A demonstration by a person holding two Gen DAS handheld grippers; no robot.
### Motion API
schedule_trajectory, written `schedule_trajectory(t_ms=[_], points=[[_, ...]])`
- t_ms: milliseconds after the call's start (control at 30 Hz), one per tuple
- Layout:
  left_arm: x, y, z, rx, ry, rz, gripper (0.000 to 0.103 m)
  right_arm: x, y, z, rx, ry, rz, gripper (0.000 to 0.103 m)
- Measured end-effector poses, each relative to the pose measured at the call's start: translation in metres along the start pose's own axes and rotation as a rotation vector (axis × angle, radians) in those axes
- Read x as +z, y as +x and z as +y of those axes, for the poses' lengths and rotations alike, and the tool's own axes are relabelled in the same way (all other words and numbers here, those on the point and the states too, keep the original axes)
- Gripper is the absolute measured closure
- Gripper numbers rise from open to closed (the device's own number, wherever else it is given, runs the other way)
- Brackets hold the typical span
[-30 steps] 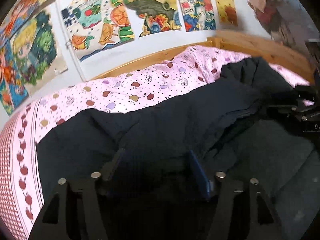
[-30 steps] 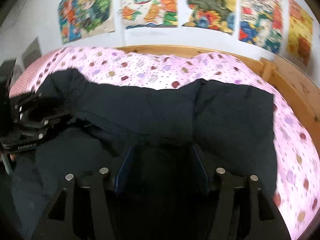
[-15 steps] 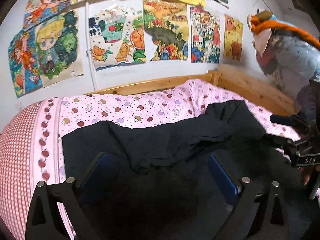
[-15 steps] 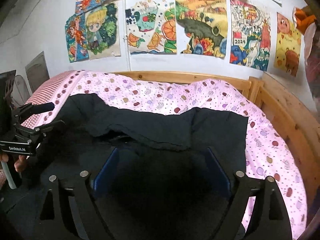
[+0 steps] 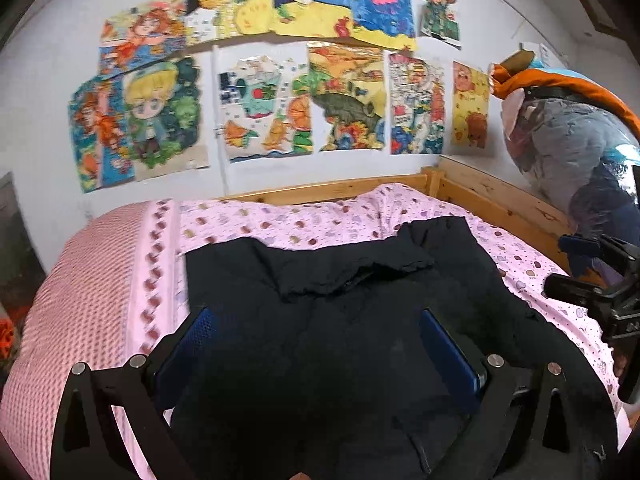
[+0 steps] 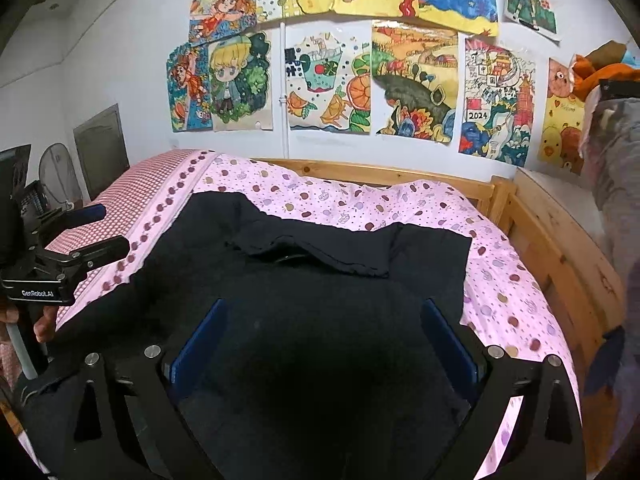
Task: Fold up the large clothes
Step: 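Open both tools and pull them back from the folded jacket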
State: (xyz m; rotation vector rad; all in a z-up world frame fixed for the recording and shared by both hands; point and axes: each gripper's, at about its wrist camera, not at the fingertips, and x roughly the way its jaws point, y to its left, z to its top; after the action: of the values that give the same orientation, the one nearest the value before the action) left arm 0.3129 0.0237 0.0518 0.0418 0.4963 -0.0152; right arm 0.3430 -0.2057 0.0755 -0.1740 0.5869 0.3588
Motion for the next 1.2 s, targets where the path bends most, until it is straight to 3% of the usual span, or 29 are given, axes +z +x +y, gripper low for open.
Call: schedule_trajectory(t_ms=[200, 567, 800, 1200], points=[[-0.023, -0.037, -0.007, 0.047, 0.029, 0.012, 0.000, -0.021, -0.039, 0.017, 0.021, -0.047, -0.004, 0.007], [-0.054, -0.098, -0.034, 0.013, 0.176, -0.010, 0.000, -0.047, -0.104, 0.032, 0.047, -0.038, -0.032, 0.007], [-0.063, -0.124, -0.039, 0.004, 0.181, 0.001, 0.000, -0.055, -0.144, 0.038, 0.055, -0.033, -0.042, 0.007], [-0.068, -0.184, -0.035, 0.007, 0.182, -0.048, 0.000, -0.058, -0.209, 0.075, 0.041, -0.153, -0.047, 0.007]])
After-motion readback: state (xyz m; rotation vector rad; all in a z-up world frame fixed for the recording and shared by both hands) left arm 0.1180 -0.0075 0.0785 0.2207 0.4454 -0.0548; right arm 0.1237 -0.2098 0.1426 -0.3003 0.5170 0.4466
